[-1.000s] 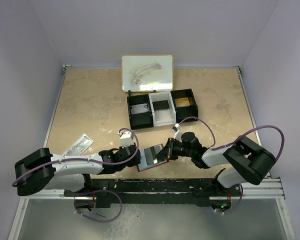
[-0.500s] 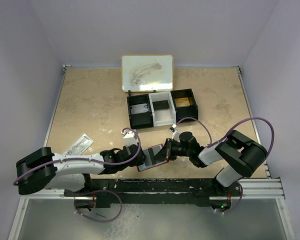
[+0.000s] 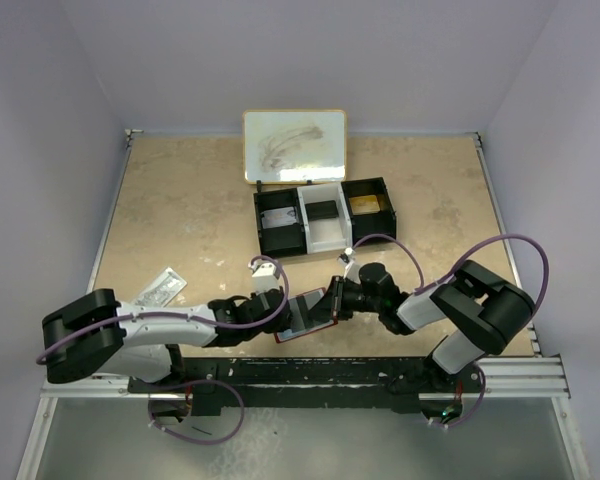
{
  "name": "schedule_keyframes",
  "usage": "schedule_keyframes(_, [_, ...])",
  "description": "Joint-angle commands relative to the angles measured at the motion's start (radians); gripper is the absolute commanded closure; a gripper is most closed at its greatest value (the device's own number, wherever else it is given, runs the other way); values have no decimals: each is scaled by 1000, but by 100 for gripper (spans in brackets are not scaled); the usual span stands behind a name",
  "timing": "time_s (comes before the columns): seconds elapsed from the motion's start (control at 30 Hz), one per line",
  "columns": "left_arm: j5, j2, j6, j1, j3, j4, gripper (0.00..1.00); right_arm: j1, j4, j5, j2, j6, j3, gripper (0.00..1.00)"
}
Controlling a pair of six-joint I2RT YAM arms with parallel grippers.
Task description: Take the credit cards out of the card holder
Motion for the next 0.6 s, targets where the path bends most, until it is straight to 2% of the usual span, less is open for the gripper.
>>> schedule_keyframes(0.0, [-13, -43, -2, -8, -18, -46, 95, -2, 41, -41, 4, -5, 37, 82])
schedule_keyframes(0.13, [-17, -65, 5, -8, -16, -82, 96, -2, 35, -43, 31, -12, 63, 78])
schedule_keyframes(0.5, [-15, -56, 4, -8, -24, -77, 96, -2, 83, -70, 100, -19, 97, 76])
schedule_keyframes(0.57, [-13, -50, 5, -8, -23, -77, 96, -2, 96, -72, 104, -22, 95, 73])
